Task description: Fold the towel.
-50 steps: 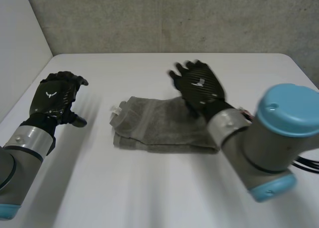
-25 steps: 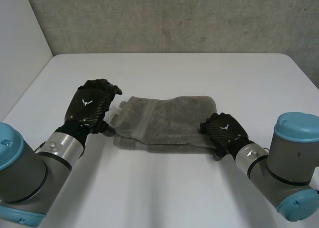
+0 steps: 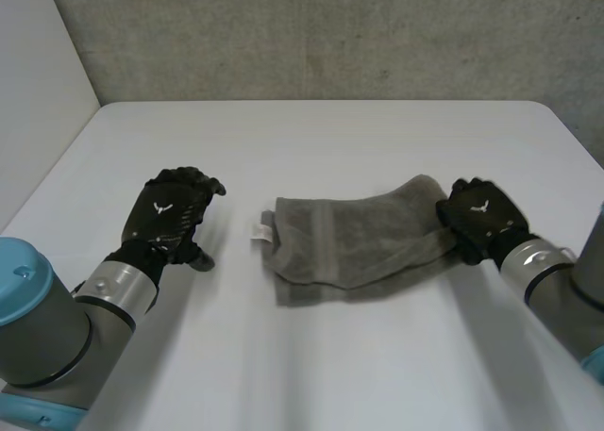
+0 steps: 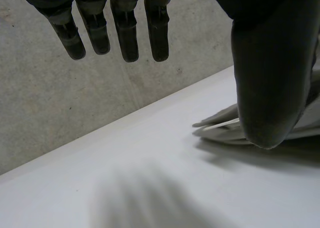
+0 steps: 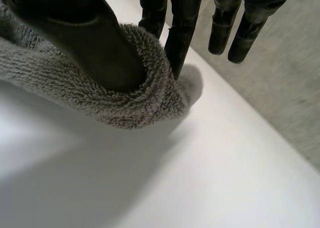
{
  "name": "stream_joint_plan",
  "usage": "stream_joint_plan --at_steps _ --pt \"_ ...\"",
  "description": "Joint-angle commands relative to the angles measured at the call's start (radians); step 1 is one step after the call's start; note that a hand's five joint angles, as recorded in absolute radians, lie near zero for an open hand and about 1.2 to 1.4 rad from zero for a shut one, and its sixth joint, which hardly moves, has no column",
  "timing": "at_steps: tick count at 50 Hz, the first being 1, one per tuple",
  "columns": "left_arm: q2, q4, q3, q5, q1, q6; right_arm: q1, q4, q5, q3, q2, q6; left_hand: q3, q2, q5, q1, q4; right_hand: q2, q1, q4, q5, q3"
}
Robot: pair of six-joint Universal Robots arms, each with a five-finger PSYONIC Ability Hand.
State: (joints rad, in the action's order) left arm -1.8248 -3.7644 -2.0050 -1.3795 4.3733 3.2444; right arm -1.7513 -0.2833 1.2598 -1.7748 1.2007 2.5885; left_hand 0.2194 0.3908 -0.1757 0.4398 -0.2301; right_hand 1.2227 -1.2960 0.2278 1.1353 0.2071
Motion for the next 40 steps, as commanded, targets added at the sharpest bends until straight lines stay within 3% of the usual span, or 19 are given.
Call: stream_joint_plan --at_steps 1,3,5,8,12,21,27,28,29,38,40 --pt "0.004 -0.003 -0.001 -0.001 0.003 0.0 -0.002 0.042 -0.011 0.054 0.054 -0.103 -0.045 -0.048 0.008 -0.097 0.056 0.174 -0.1 -0.053 0.086 -0.033" --pt "0.004 -0.003 -0.001 -0.001 0.003 0.0 -0.033 0.042 -0.019 0.071 0.065 -0.114 -0.045 -0.048 0.008 -0.097 0.056 0.174 -0.1 -0.053 0.086 -0.033" --pt "0.004 -0.003 -0.001 -0.003 0.003 0.0 -0.178 0.032 -0.04 0.118 0.059 -0.119 -0.045 -0.048 0.008 -0.097 0.056 0.174 -0.1 -0.053 0.086 -0.033" --pt "0.005 -0.003 -0.001 -0.01 0.003 0.001 -0.241 0.029 -0.054 0.143 0.043 -0.12 -0.045 -0.051 0.01 -0.1 0.056 0.174 -0.1 -0.053 0.086 -0.033" --pt "0.01 -0.003 0.0 -0.03 0.006 0.0 -0.422 0.016 -0.071 0.222 -0.073 -0.12 -0.045 -0.054 0.013 -0.103 0.056 0.174 -0.1 -0.053 0.086 -0.033" --pt "0.07 0.0 0.008 -0.064 0.034 0.0 -0.574 -0.045 -0.073 0.325 -0.281 -0.113 -0.045 -0.06 0.019 -0.109 0.056 0.174 -0.1 -0.053 0.086 -0.033" --pt "0.111 0.006 0.026 -0.066 0.031 0.0 -0.59 -0.045 -0.053 0.345 -0.314 -0.107 -0.045 -0.066 0.025 -0.115 0.056 0.174 -0.1 -0.053 0.086 -0.033" --pt "0.111 0.006 0.026 -0.066 0.031 0.0 -0.59 -0.043 -0.048 0.344 -0.305 -0.097 -0.045 -0.066 0.025 -0.115 0.056 -0.334 0.407 -0.053 -0.421 -0.033" --pt "0.113 0.009 0.037 -0.066 0.028 0.0 -0.587 -0.042 -0.039 0.333 -0.285 -0.079 -0.045 -0.066 0.025 -0.115 0.056 -1.028 1.101 -0.053 -1.115 -0.033" --pt "0.076 0.017 0.12 -0.058 -0.009 -0.023 -0.499 -0.036 0.015 0.222 -0.07 0.108 -0.045 -0.08 0.04 -0.129 0.056 -1.048 1.121 -0.053 -1.135 -0.033" --pt "0.059 0.023 0.139 -0.058 -0.03 -0.037 -0.443 -0.031 0.016 0.177 0.026 0.215 -0.045 -0.077 0.037 -0.127 0.056 -1.048 1.121 -0.053 -1.135 -0.033"
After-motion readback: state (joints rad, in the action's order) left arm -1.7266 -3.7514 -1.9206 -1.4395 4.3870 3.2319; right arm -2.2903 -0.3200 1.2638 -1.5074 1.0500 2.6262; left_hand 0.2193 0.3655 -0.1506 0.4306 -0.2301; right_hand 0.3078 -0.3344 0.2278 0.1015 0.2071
